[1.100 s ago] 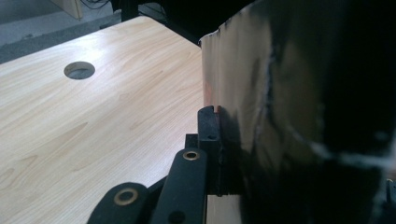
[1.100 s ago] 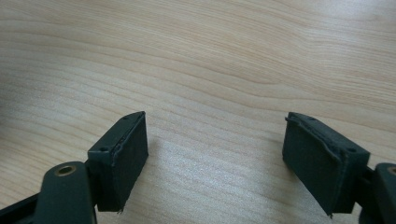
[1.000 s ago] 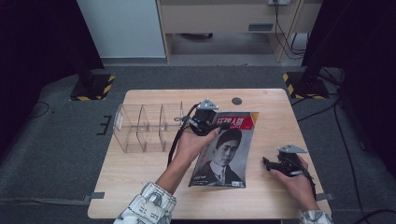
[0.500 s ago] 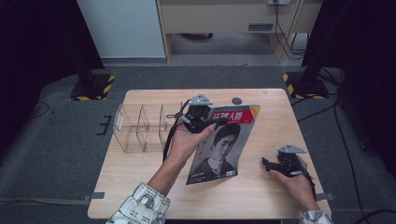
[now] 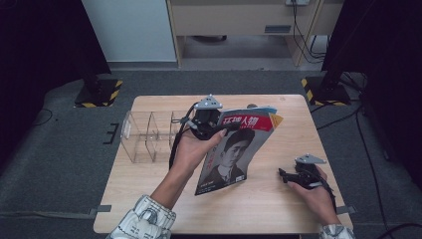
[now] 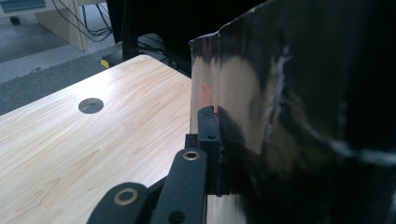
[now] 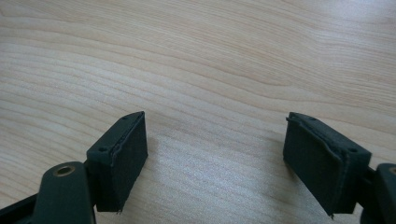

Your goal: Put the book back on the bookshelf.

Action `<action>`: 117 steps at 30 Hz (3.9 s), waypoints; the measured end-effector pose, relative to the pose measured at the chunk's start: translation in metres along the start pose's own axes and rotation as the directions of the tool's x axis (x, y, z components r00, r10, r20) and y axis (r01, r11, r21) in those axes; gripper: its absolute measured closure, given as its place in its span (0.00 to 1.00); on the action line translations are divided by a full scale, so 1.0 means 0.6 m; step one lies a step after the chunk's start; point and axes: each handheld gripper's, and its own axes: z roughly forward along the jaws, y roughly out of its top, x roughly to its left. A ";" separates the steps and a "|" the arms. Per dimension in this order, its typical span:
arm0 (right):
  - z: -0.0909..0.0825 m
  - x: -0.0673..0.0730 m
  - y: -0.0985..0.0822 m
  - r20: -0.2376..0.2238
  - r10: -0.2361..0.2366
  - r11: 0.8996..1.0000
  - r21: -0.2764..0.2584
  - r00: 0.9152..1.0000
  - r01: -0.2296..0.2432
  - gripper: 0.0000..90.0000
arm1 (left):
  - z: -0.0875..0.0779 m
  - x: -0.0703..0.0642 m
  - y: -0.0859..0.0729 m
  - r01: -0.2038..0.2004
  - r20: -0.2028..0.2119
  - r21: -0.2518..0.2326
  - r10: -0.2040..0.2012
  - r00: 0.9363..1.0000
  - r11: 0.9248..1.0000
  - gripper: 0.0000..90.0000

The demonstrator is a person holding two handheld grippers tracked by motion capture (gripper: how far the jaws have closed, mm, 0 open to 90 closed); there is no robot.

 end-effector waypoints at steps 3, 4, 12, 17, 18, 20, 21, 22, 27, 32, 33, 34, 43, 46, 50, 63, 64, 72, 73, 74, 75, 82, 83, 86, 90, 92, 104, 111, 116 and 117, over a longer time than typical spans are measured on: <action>0.000 0.000 0.000 -0.001 -0.002 1.000 0.001 1.000 0.002 0.25 | -0.005 0.000 0.001 0.004 0.004 -0.006 -0.004 1.000 1.000 0.96; 0.000 0.000 0.000 -0.001 -0.002 1.000 0.001 1.000 0.002 0.25 | -0.010 0.000 0.001 0.001 0.003 -0.007 -0.001 1.000 1.000 0.96; 0.000 0.000 0.000 -0.003 -0.007 1.000 0.001 1.000 0.007 0.25 | -0.026 0.004 -0.001 0.004 -0.008 -0.018 -0.004 1.000 1.000 0.96; 0.000 0.000 0.000 -0.004 -0.008 1.000 0.001 1.000 0.008 0.25 | -0.038 0.008 -0.005 0.007 -0.008 -0.024 -0.007 1.000 1.000 0.96; 0.000 0.000 0.000 -0.004 -0.008 1.000 0.002 1.000 0.008 0.25 | -0.040 0.008 -0.005 0.008 -0.010 -0.025 -0.008 1.000 1.000 0.96; 0.000 0.000 0.000 -0.004 -0.009 1.000 0.001 1.000 0.009 0.25 | -0.045 0.010 -0.007 0.007 -0.013 -0.026 -0.007 1.000 1.000 0.96; 0.000 0.000 0.000 -0.003 -0.008 1.000 0.001 1.000 0.008 0.25 | -0.050 0.013 -0.009 0.005 -0.015 -0.029 -0.006 1.000 1.000 0.96; 0.000 0.000 0.000 -0.003 -0.008 1.000 0.001 1.000 0.008 0.25 | -0.050 0.013 -0.009 0.005 -0.015 -0.029 -0.006 1.000 1.000 0.96; 0.000 0.001 0.000 -0.004 -0.005 1.000 0.002 1.000 0.005 0.25 | -0.064 0.020 -0.015 0.010 -0.015 -0.036 -0.011 1.000 0.999 0.96; 0.000 0.001 0.000 -0.005 -0.006 1.000 0.003 1.000 0.006 0.25 | -0.077 0.029 -0.024 0.022 -0.018 -0.043 -0.023 1.000 0.999 0.96; 0.000 0.001 0.000 -0.005 -0.006 1.000 0.003 1.000 0.006 0.25 | -0.080 0.030 -0.026 0.024 -0.020 -0.045 -0.025 0.999 0.999 0.96; 0.000 0.001 0.000 -0.006 -0.006 1.000 0.003 1.000 0.006 0.25 | -0.084 0.031 -0.027 0.024 -0.021 -0.047 -0.025 0.999 0.999 0.96; 0.000 0.001 0.000 -0.006 -0.010 1.000 0.003 1.000 0.010 0.25 | -0.111 0.043 -0.041 0.033 -0.034 -0.064 -0.035 0.999 0.997 0.96; 0.000 0.001 0.000 -0.008 -0.013 1.000 0.004 1.000 0.013 0.25 | -0.115 0.045 -0.044 0.038 -0.032 -0.068 -0.040 0.999 0.997 0.96; 0.000 0.001 0.000 -0.008 -0.013 1.000 0.005 1.000 0.013 0.25 | -0.119 0.046 -0.047 0.040 -0.029 -0.071 -0.042 0.999 0.997 0.96; 0.000 0.001 0.000 -0.009 -0.014 1.000 0.006 1.000 0.014 0.25 | -0.144 0.049 -0.060 0.042 -0.031 -0.084 -0.045 0.999 0.996 0.96; 0.000 0.001 0.000 -0.010 -0.014 1.000 0.006 1.000 0.014 0.25 | -0.146 0.050 -0.061 0.044 -0.031 -0.086 -0.046 0.998 0.995 0.96; 0.000 0.001 0.000 -0.010 -0.014 1.000 0.006 1.000 0.014 0.25 | -0.166 0.058 -0.069 0.053 -0.047 -0.097 -0.058 0.997 0.994 0.96; 0.000 0.001 0.000 -0.010 -0.014 1.000 0.006 1.000 0.014 0.25 | -0.169 0.060 -0.071 0.053 -0.050 -0.099 -0.058 0.997 0.994 0.96; 0.000 0.001 0.000 -0.010 -0.014 1.000 0.006 1.000 0.014 0.25 | -0.171 0.062 -0.073 0.057 -0.051 -0.102 -0.062 0.997 0.993 0.96; 0.000 0.001 0.000 -0.010 -0.014 1.000 0.006 1.000 0.014 0.25 | -0.174 0.064 -0.074 0.059 -0.053 -0.104 -0.065 0.996 0.993 0.96; 0.000 0.001 0.000 -0.011 -0.014 1.000 0.006 1.000 0.014 0.25 | -0.195 0.077 -0.086 0.076 -0.069 -0.117 -0.084 0.994 0.990 0.96; 0.000 0.001 0.000 -0.011 -0.014 1.000 0.006 1.000 0.015 0.25 | -0.198 0.079 -0.087 0.079 -0.069 -0.119 -0.088 0.994 0.990 0.96; 0.000 0.001 0.000 -0.011 -0.014 1.000 0.006 1.000 0.014 0.25 | -0.207 0.083 -0.091 0.085 -0.074 -0.126 -0.095 0.993 0.988 0.96; 0.000 0.001 0.000 -0.011 -0.015 1.000 0.006 1.000 0.015 0.25 | -0.217 0.085 -0.096 0.090 -0.077 -0.131 -0.101 0.992 0.987 0.96; 0.000 0.001 0.000 -0.011 -0.014 1.000 0.006 1.000 0.014 0.25 | -0.223 0.086 -0.099 0.092 -0.077 -0.135 -0.103 0.992 0.987 0.96; 0.000 0.001 0.000 -0.011 -0.014 1.000 0.006 1.000 0.014 0.25 | -0.254 0.086 -0.109 0.090 -0.074 -0.153 -0.103 0.992 0.984 0.96; 0.000 0.001 0.000 -0.011 -0.014 1.000 0.005 1.000 0.014 0.25 | -0.274 0.088 -0.119 0.096 -0.083 -0.163 -0.110 0.990 0.982 0.96; 0.000 0.001 0.000 -0.011 -0.014 1.000 0.004 1.000 0.014 0.25 | -0.291 0.090 -0.129 0.103 -0.091 -0.168 -0.119 0.989 0.980 0.96; 0.000 0.001 0.000 -0.011 -0.014 1.000 0.004 1.000 0.014 0.25 | -0.291 0.090 -0.129 0.103 -0.091 -0.168 -0.119 0.989 0.980 0.96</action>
